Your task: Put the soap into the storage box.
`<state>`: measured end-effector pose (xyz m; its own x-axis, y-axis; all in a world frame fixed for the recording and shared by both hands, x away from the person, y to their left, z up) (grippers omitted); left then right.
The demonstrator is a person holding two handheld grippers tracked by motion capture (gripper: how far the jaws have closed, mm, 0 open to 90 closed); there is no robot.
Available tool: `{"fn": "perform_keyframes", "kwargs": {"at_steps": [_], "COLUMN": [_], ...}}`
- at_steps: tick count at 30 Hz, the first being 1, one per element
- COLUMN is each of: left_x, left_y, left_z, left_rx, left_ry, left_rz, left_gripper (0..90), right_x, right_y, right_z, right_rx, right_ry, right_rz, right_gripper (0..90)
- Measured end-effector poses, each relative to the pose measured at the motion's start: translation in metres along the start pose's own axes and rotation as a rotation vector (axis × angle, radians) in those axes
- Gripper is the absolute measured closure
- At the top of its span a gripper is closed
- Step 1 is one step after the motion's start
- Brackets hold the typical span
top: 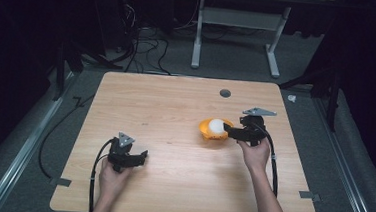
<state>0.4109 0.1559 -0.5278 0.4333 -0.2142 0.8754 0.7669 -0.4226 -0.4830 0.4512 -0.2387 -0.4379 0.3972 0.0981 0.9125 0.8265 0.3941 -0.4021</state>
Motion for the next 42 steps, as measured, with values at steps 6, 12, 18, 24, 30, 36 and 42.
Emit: {"fn": "perform_keyframes", "kwargs": {"at_steps": [6, 12, 18, 24, 30, 36, 42], "left_x": [0.0, 0.0, 0.0, 0.0, 0.0, 0.0, 0.0], "left_y": [0.0, 0.0, 0.0, 0.0, 0.0, 0.0, 0.0], "left_z": [0.0, 0.0, 0.0, 0.0, 0.0, 0.0, 0.0], "left_rx": [0.0, 0.0, 0.0, 0.0, 0.0, 0.0, 0.0], "left_ry": [0.0, 0.0, 0.0, 0.001, 0.002, 0.001, 0.001], "left_rz": [0.0, 0.0, 0.0, 0.001, 0.002, 0.002, 0.002], "left_gripper": [20.2, 20.3, 20.3, 20.2, 20.2, 20.2, 20.3], "right_x": [-0.001, -0.003, -0.007, -0.008, -0.01, -0.015, -0.022], "right_y": [-0.008, -0.016, -0.024, -0.03, -0.037, -0.042, -0.047], "right_z": [-0.004, -0.009, -0.013, -0.015, -0.018, -0.02, -0.023], "right_rx": [-0.009, -0.018, -0.026, -0.028, -0.036, -0.046, -0.053], "right_ry": [0.01, 0.02, 0.032, 0.04, 0.046, 0.057, 0.072], "right_rz": [-0.017, -0.028, -0.039, -0.047, -0.057, -0.061, -0.059], "right_gripper": [27.8, 27.9, 28.1, 28.5, 28.7, 28.9, 28.9]}}
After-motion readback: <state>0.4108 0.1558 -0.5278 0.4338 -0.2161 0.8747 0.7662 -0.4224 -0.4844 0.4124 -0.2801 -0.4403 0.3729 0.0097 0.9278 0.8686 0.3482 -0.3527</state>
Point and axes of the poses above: each handheld gripper's, and its own axes: y roughly forward along the jaws, x roughly out of its top, z roughly to its left, the point moved 3 cm from there along y, roughly forward along the jaws, and after that the axes turned 14 degrees about -z, right-handed, at the moved point
